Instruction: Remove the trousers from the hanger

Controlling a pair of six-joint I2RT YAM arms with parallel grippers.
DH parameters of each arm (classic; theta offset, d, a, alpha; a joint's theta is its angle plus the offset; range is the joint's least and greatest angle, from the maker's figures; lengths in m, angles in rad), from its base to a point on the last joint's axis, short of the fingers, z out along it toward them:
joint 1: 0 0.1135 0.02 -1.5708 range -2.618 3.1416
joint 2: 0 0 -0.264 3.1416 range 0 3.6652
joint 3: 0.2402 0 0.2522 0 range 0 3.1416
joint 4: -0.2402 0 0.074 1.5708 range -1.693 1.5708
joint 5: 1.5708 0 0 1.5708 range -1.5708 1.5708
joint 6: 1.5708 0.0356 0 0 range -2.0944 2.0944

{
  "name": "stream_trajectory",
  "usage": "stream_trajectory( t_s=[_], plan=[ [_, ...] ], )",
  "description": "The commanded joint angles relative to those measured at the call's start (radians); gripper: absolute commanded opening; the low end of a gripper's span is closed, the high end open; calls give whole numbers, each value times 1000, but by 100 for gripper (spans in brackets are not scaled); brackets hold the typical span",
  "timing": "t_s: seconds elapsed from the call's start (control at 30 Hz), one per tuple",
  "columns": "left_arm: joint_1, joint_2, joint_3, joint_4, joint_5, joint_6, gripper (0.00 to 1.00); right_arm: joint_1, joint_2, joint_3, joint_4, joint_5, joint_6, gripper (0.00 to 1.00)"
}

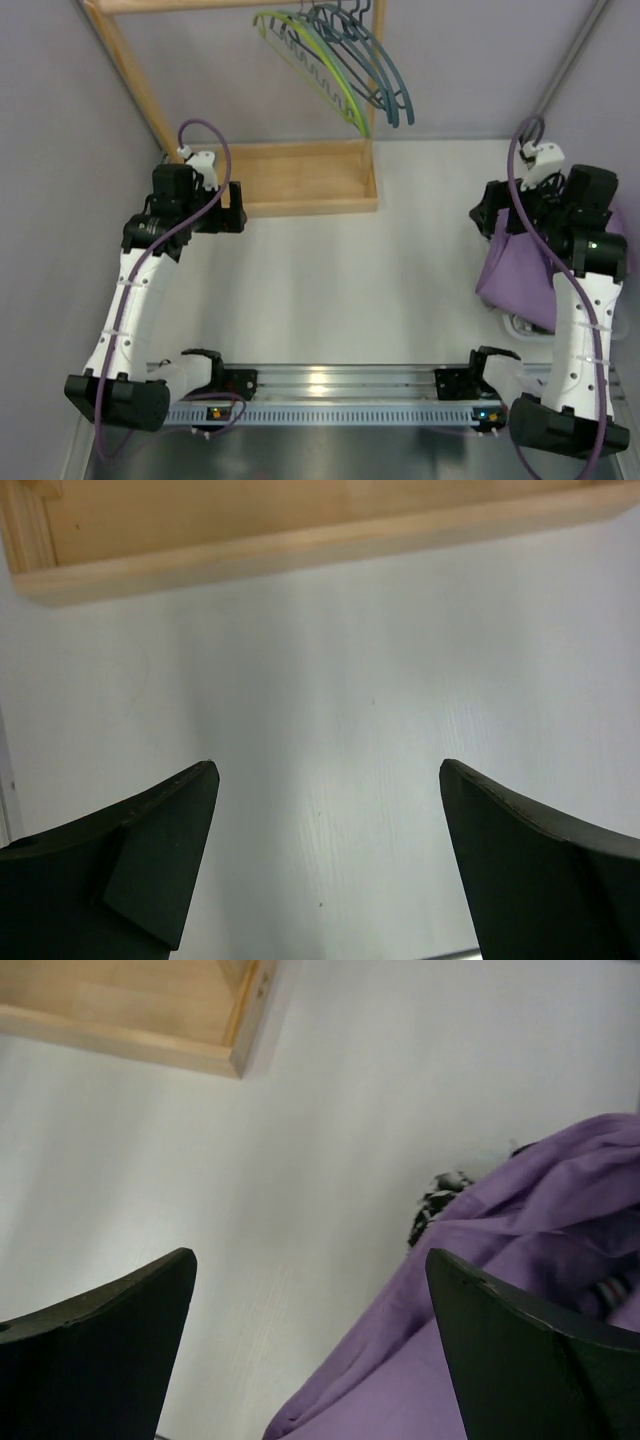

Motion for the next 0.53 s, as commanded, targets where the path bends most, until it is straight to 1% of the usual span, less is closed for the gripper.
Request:
stream_trajectory(
  t_s=[0.0,0.07,0.17,0.33,0.37,0.5],
  plan=[
    [5,-75,-37,-89,16,68,98,129,-56,-107,100,71,24,100],
    [13,-108,-37,-97,18,68,98,192,-79,-179,125,98,26,99],
    [34,-124,-22,-127,19,94,98,236,-93,-234,151,125,35,99],
    [87,-156,4,-140,65,82,99,250,-108,-254,162,141,41,99],
    [93,-156,11,-140,73,81,99,287,-110,-251,159,142,39,99],
    [104,-158,30,-138,105,80,99,298,-114,-233,145,144,32,100]
  ],
)
